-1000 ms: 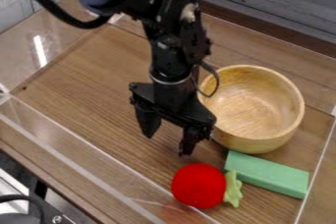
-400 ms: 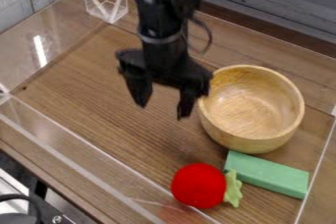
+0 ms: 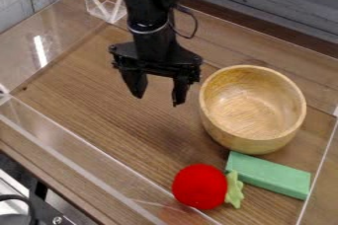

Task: Move the red object to the right side of the table

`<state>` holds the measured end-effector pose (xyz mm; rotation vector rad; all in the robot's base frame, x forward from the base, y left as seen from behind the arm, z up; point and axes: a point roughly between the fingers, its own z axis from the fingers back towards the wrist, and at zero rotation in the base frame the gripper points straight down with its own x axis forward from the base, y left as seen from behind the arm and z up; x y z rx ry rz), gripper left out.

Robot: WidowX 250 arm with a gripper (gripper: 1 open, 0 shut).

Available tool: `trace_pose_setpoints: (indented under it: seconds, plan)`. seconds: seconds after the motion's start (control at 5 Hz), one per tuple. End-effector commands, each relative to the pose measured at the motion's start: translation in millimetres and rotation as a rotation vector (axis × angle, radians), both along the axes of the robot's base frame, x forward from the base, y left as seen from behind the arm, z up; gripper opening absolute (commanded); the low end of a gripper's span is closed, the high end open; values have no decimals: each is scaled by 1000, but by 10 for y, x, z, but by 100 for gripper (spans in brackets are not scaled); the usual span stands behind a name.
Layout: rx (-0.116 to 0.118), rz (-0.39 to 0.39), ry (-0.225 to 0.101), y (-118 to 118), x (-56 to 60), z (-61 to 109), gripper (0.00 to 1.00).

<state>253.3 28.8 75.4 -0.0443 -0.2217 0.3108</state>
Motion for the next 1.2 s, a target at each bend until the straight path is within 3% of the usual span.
trace_pose_setpoints:
  seconds: [0.0, 0.4, 0.8, 1.0]
  plan:
    - [3, 7, -39, 35, 126, -37, 100]
    - [-4, 17, -49, 20, 199, -66, 100]
    - [-2, -28, -58, 197, 268, 100, 100]
    - [-3, -15, -50, 144, 192, 52, 100]
